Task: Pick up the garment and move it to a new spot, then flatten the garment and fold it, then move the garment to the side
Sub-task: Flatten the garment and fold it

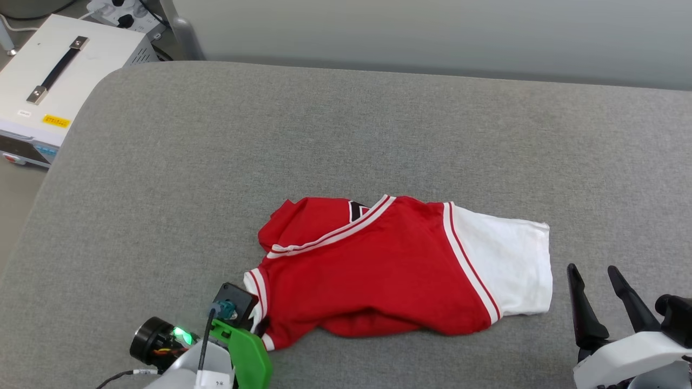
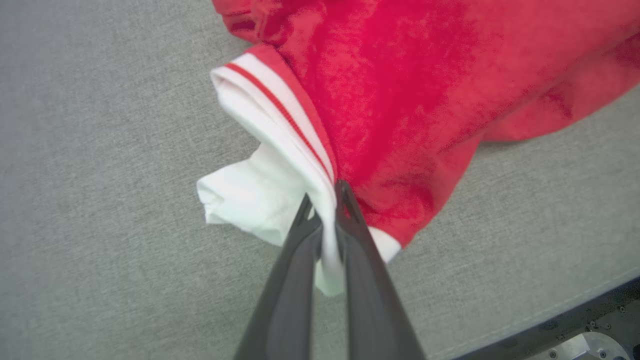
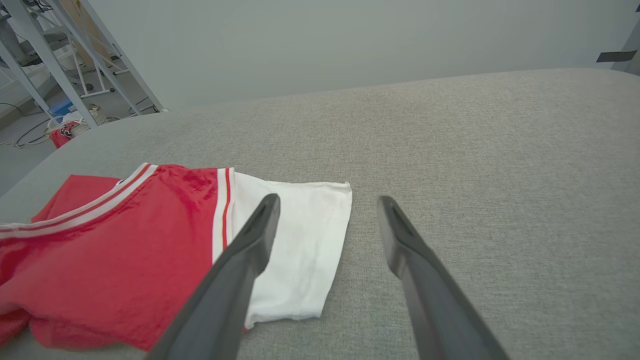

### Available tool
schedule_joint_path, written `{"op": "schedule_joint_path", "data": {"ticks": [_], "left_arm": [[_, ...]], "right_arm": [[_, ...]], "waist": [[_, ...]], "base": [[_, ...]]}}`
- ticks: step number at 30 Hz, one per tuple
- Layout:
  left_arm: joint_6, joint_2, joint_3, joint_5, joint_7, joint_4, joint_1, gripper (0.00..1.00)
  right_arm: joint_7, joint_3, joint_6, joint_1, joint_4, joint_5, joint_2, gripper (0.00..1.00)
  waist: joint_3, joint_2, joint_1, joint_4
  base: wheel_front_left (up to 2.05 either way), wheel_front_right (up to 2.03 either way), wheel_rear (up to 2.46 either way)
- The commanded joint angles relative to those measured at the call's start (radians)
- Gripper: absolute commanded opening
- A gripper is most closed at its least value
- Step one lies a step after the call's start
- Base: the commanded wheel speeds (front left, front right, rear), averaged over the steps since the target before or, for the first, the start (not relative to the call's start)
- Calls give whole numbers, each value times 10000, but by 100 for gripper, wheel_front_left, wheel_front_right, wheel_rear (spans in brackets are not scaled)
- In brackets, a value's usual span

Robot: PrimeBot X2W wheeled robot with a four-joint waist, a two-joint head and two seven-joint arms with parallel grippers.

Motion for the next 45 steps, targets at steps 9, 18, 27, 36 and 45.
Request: {"op": "schedule_joint_path", "data": {"ticks": [9, 18, 27, 36, 45], "left_arm": [[323, -1076, 1032, -656, -2584, 699, 611, 100], [799, -1306, 2685, -961, -4787, 103, 1285, 100], [663, -1655, 4389, -271, -4917, -774, 1745, 100], [364, -2169, 5113, 412, -4920, -1197, 2051, 100], [-106, -2639, 5256, 756, -4921, -1140, 1701, 100]], "right_arm": [[274, -107, -7, -177, -389, -192, -16, 100], [545, -202, -7, 24, -610, -336, -16, 100], [854, -421, -7, 141, -569, -599, -16, 100], [2605, -750, -7, -525, 423, -730, -111, 100], [5689, -276, -7, -2505, 1882, 116, -1275, 100]], "waist": [[-302, -1, 0, 26], [-817, -1, 0, 42], [-1008, -1, 0, 45], [-683, -1, 0, 290], [67, -1, 0, 805]], "base": [[0, 0, 0], [0, 0, 0], [0, 0, 0], [0, 0, 0], [0, 0, 0]]}}
